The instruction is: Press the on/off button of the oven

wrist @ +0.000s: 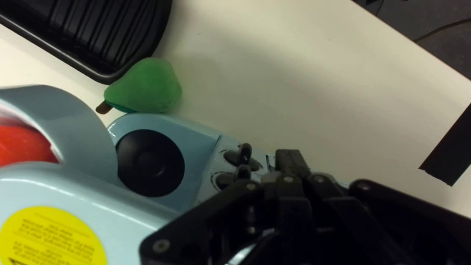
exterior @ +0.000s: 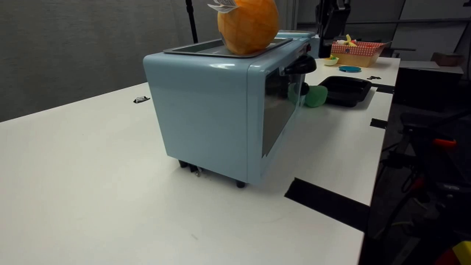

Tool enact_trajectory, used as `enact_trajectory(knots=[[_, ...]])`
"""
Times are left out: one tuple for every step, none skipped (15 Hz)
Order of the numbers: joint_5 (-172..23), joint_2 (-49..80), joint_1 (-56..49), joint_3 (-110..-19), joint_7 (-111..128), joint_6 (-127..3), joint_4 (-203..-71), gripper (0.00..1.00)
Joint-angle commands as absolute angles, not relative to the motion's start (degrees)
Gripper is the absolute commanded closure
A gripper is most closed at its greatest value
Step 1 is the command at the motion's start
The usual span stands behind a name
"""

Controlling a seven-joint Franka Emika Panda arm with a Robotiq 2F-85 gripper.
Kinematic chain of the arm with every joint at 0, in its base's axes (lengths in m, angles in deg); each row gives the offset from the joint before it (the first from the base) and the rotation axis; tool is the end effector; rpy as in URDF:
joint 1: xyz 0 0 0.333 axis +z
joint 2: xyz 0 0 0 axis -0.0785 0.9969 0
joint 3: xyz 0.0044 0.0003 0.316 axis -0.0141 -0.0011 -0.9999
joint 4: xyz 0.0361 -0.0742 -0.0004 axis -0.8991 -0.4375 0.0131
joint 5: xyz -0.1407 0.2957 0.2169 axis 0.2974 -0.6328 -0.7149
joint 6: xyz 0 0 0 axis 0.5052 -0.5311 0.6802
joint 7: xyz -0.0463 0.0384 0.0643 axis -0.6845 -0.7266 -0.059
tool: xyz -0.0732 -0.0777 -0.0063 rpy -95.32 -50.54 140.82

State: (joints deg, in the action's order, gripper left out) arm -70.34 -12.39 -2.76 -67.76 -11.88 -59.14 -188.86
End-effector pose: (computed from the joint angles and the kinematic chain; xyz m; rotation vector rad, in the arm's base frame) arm 0.4423 0.0046 0.3517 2.9986 0.5670 -0.0399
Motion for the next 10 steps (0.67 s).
enact_trajectory(knots=[[-68.8,-15.2,-3.8,-67.5,-11.1,-60.1,-191.2,1.0],[-68.6,-15.6,-4.0,-67.3,-11.0,-60.1,-191.3,1.0],[-68.6,-16.1,-4.2,-67.2,-10.9,-60.3,-191.5,1.0],[-68.5,-16.5,-4.4,-67.1,-10.9,-60.3,-191.6,1.0],[-68.5,-17.0,-4.7,-66.9,-10.8,-60.3,-191.6,1.0],[-68.5,-17.2,-4.9,-66.8,-10.8,-60.3,-191.6,1.0],[-68.4,-17.3,-5.1,-66.7,-10.7,-60.3,-191.5,1.0],[-68.3,-17.4,-5.3,-66.6,-10.6,-60.2,-191.3,1.0],[-68.3,-17.3,-5.4,-66.5,-10.5,-60.1,-191.1,1.0],[-68.5,-17.0,-5.5,-66.4,-10.6,-60.0,-190.7,1.0]])
